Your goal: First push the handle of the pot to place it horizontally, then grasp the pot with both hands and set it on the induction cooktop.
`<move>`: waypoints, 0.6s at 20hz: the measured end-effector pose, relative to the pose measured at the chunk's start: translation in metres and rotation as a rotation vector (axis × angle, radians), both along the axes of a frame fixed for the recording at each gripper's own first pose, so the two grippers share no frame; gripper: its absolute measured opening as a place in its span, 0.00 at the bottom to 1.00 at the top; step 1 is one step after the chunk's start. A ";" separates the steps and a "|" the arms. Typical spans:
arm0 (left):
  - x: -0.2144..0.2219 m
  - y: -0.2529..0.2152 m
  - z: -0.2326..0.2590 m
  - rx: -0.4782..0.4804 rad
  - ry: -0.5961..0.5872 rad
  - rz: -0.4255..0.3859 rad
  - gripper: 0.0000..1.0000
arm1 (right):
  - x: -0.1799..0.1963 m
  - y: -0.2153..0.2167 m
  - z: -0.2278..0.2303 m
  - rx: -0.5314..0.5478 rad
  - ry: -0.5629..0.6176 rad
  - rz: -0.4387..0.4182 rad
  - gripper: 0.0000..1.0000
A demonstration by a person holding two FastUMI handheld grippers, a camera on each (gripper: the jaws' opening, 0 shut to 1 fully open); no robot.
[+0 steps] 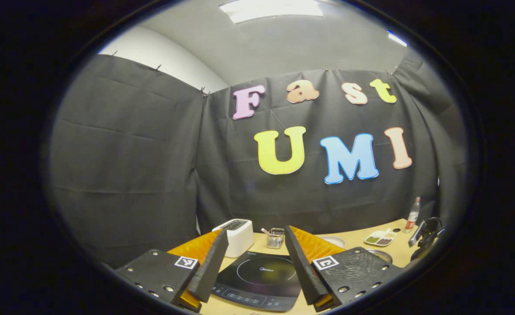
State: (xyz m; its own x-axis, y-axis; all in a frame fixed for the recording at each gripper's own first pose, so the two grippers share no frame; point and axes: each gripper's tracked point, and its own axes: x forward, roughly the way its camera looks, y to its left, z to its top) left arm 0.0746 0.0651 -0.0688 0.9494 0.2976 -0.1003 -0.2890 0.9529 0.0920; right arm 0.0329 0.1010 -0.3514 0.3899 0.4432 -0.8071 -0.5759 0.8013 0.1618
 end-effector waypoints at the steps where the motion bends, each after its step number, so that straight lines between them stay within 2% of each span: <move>1: 0.002 -0.001 0.000 -0.001 0.000 0.000 0.77 | 0.002 -0.002 0.000 -0.004 -0.001 -0.002 0.02; 3: 0.004 -0.004 -0.001 -0.002 0.002 -0.001 0.80 | 0.004 -0.008 -0.002 -0.012 -0.002 -0.006 0.02; 4: 0.004 -0.005 -0.001 -0.002 0.002 -0.002 0.77 | 0.005 -0.010 -0.002 -0.016 -0.003 -0.009 0.02; 12: 0.009 -0.013 -0.003 0.000 0.004 -0.009 0.77 | 0.021 -0.035 -0.006 -0.043 -0.015 -0.051 0.02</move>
